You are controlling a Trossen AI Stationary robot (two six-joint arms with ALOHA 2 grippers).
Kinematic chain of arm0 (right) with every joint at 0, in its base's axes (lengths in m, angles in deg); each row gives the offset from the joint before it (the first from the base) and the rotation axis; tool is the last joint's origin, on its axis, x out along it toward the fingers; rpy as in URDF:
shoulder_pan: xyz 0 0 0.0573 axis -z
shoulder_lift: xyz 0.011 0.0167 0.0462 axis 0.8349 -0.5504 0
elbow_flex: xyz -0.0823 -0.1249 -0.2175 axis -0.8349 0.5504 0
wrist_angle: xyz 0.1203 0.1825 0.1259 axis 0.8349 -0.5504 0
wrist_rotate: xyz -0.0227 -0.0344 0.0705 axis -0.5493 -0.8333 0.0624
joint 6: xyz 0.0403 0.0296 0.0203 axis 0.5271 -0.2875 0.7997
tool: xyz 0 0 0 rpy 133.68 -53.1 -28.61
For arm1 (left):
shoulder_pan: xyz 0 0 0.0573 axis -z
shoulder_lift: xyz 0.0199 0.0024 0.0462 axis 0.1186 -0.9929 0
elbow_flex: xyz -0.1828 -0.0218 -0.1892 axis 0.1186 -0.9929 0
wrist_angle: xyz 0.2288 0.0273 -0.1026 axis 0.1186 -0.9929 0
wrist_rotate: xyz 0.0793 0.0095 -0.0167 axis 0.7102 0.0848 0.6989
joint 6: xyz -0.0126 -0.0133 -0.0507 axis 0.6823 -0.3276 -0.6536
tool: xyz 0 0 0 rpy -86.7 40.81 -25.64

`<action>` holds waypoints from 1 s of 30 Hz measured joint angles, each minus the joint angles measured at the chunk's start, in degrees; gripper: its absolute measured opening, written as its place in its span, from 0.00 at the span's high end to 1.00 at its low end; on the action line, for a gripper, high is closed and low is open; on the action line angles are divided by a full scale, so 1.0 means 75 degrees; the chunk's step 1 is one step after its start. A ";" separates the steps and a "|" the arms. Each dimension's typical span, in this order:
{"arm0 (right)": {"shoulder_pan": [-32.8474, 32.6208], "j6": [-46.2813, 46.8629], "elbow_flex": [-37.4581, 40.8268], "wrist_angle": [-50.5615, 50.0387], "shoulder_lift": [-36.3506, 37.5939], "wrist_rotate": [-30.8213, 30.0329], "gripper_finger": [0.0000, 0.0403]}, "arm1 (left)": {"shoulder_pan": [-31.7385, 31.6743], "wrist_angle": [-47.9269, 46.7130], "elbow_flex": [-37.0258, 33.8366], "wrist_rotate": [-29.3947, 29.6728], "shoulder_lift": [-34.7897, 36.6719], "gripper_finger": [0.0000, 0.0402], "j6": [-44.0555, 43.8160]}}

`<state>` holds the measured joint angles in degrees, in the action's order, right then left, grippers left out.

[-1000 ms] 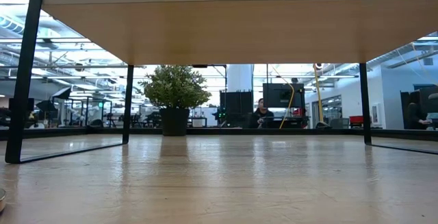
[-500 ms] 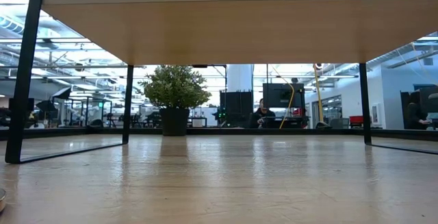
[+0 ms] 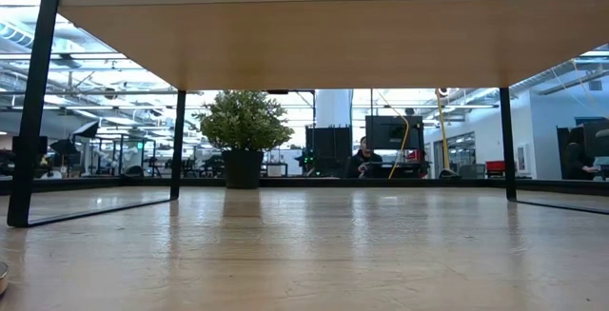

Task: Pick & Place candle stick holders
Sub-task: Put the red scented candle on the shelf aligned with the blue scented candle

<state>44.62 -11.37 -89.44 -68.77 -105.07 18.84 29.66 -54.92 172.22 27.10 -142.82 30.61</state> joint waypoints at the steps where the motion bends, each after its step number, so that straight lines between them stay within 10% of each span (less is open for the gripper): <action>1: 0.0000 -0.0004 0.0000 -0.0003 0.0000 0.0001 0.58 | 0.0000 0.0000 0.0000 0.0000 0.0000 0.14 0.0003; 20: 0.0000 0.0003 0.0000 -0.0003 0.0000 0.0009 0.58 | 0.0058 -0.0384 0.0755 0.0436 0.0052 0.17 0.0006; 30: 0.0000 0.0006 0.0000 -0.0003 0.0003 0.0009 0.58 | 0.0111 -0.0418 0.0749 0.0538 0.0052 0.40 0.0117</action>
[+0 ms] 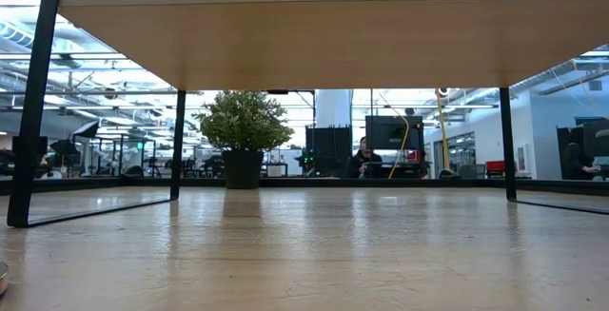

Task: Pick & Place candle stick holders
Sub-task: Put the red scented candle on the shelf aligned with the blue scented candle

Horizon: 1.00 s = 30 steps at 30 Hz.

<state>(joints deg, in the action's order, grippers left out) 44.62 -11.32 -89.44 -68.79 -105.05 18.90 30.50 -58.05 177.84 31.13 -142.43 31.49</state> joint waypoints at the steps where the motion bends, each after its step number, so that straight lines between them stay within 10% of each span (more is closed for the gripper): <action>1: 0.0000 0.0000 0.0000 0.0001 0.0000 0.0000 0.58 | 0.0019 0.0004 0.0000 0.0020 0.0000 0.41 -0.0005; 12: 0.0000 0.0001 0.0000 0.0000 0.0000 0.0000 0.58 | 0.0107 -0.0039 0.0669 0.1108 0.0000 0.51 -0.0392; 21: -0.0015 0.0202 0.0000 -0.0112 0.0000 0.0015 0.58 | 0.0403 -0.0333 0.0495 0.2061 -0.0009 0.97 -0.1279; 30: -0.0015 0.0204 0.0000 -0.0111 0.0000 0.0015 0.58 | 0.0364 -0.0577 0.0495 0.2900 -0.0085 0.99 -0.2170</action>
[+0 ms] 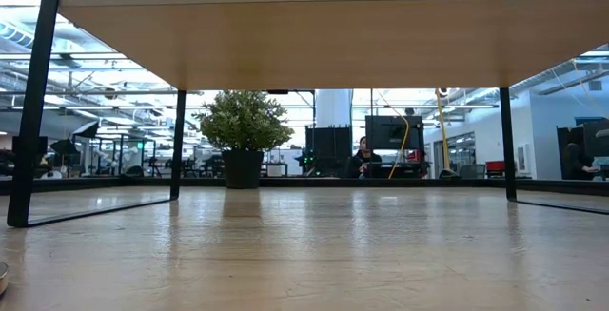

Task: Pick & Place candle stick holders
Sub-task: Put the red scented candle on the shelf aligned with the blue scented candle

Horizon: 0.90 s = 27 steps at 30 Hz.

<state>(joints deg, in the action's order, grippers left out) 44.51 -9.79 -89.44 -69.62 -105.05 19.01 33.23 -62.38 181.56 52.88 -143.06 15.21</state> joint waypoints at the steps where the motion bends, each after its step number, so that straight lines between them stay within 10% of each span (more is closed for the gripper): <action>1: 0.0000 0.0000 0.0000 0.0000 0.0000 0.0000 0.58 | 0.0016 -0.0010 -0.0018 0.0143 0.0000 0.99 -0.0150; 16: 0.0000 0.0022 0.0000 -0.0003 0.0000 0.0438 0.58 | 0.0935 0.0683 -0.1786 0.1789 0.1354 1.00 -0.4379; 27: -0.0003 -0.0074 0.0000 -0.0010 0.0000 0.0810 0.58 | 0.0163 0.5657 -0.5830 -0.0124 0.4862 1.00 -0.1004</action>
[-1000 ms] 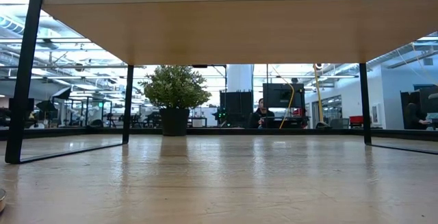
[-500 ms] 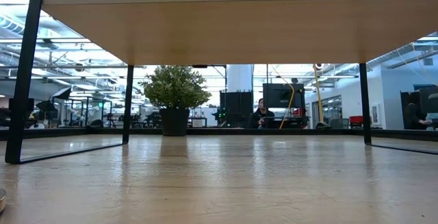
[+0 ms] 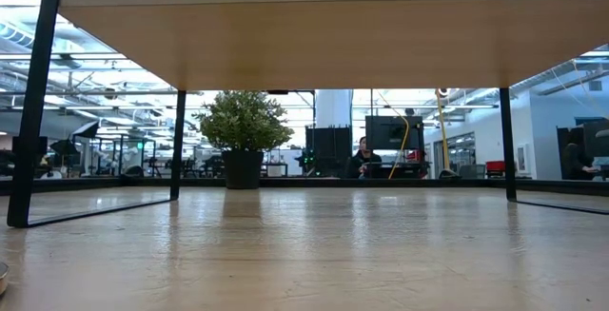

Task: Pick & Place candle stick holders
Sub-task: Put the red scented candle on the shelf aligned with the blue scented candle

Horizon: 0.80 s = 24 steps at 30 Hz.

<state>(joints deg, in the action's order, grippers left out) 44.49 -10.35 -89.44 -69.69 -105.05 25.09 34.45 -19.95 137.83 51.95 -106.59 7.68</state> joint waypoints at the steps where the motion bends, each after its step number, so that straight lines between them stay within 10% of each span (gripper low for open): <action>1: 0.0000 -0.0002 0.0000 -0.0003 0.0000 0.0002 0.58 | -0.0114 0.0363 -0.0311 -0.0160 0.0199 1.00 0.0418; 10: 0.0000 0.0215 0.0000 0.0004 0.0000 0.0000 0.58 | -0.0443 0.1513 -0.0928 -0.0819 -0.0018 1.00 0.3226; 24: 0.0000 0.0415 0.0000 -0.0004 -0.0035 -0.0017 0.58 | -0.0216 0.1791 -0.0931 0.0056 -0.1428 1.00 0.3229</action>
<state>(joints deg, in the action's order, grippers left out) 44.49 -7.24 -89.44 -69.72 -105.31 24.96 32.83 -6.52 130.85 52.37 -117.30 31.90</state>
